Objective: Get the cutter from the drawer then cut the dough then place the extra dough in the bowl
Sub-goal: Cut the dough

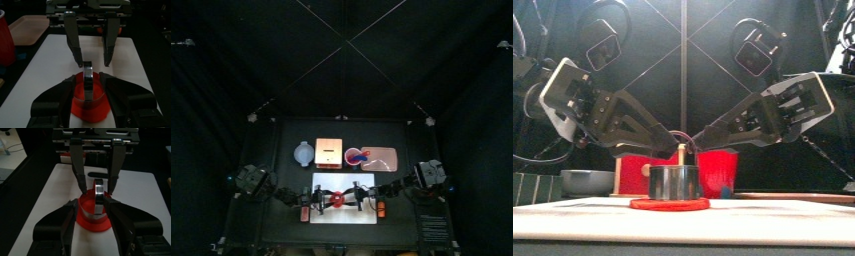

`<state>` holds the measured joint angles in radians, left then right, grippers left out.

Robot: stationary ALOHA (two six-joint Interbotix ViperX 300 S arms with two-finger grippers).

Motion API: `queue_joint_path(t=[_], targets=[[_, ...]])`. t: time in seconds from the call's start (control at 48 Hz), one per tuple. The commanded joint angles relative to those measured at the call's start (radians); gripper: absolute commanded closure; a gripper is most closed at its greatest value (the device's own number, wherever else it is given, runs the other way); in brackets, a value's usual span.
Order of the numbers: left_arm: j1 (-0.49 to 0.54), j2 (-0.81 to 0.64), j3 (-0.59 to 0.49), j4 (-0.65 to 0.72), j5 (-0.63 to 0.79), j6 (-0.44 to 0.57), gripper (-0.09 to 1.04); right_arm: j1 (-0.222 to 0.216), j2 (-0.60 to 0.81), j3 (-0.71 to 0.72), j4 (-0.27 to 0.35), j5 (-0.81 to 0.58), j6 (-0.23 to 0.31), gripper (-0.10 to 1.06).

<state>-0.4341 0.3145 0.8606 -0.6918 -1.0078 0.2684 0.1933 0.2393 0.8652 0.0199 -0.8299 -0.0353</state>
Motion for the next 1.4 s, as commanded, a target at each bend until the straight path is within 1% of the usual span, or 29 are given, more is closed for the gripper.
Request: queue_joint_path(t=[0.021,0.146,0.292,0.5,0.625,0.75,0.833,0.938,1.021,1.146,1.396], targets=[[0.003,-0.023,-0.015,0.0,-0.003,0.002,0.14,0.003,-0.04,-0.018,0.009,0.023,-0.003,0.15],[0.002,-0.023,-0.014,-0.002,-0.003,-0.003,0.14,0.005,-0.04,-0.041,0.015,0.075,-0.003,0.15],[0.002,-0.023,-0.015,-0.04,-0.002,-0.002,0.14,0.009,-0.04,-0.069,0.011,0.121,-0.015,0.15],[0.002,-0.023,-0.014,-0.052,0.0,0.003,0.15,0.005,-0.038,-0.061,0.009,0.13,-0.02,0.17],[0.002,-0.026,-0.021,-0.04,0.009,0.003,0.16,0.005,-0.032,-0.063,0.012,0.13,-0.02,0.21],[0.0,-0.026,-0.02,-0.008,0.032,0.003,0.16,-0.028,-0.026,-0.061,0.011,0.132,-0.018,0.28],[0.0,-0.028,-0.017,0.002,0.052,0.003,0.17,-0.035,-0.026,-0.064,0.009,0.137,-0.02,0.33],[0.0,-0.031,-0.008,0.005,0.064,0.003,0.23,-0.051,-0.026,-0.069,0.006,0.161,-0.021,0.37],[0.0,-0.031,-0.003,0.003,0.064,0.003,0.28,-0.067,-0.026,-0.072,0.006,0.184,-0.021,0.38],[0.002,-0.038,0.008,0.0,0.066,0.003,0.34,-0.078,-0.026,-0.08,0.0,0.199,-0.021,0.38],[-0.008,-0.063,0.031,-0.008,0.069,0.003,0.35,-0.094,-0.026,-0.094,0.0,0.255,-0.021,0.38]])
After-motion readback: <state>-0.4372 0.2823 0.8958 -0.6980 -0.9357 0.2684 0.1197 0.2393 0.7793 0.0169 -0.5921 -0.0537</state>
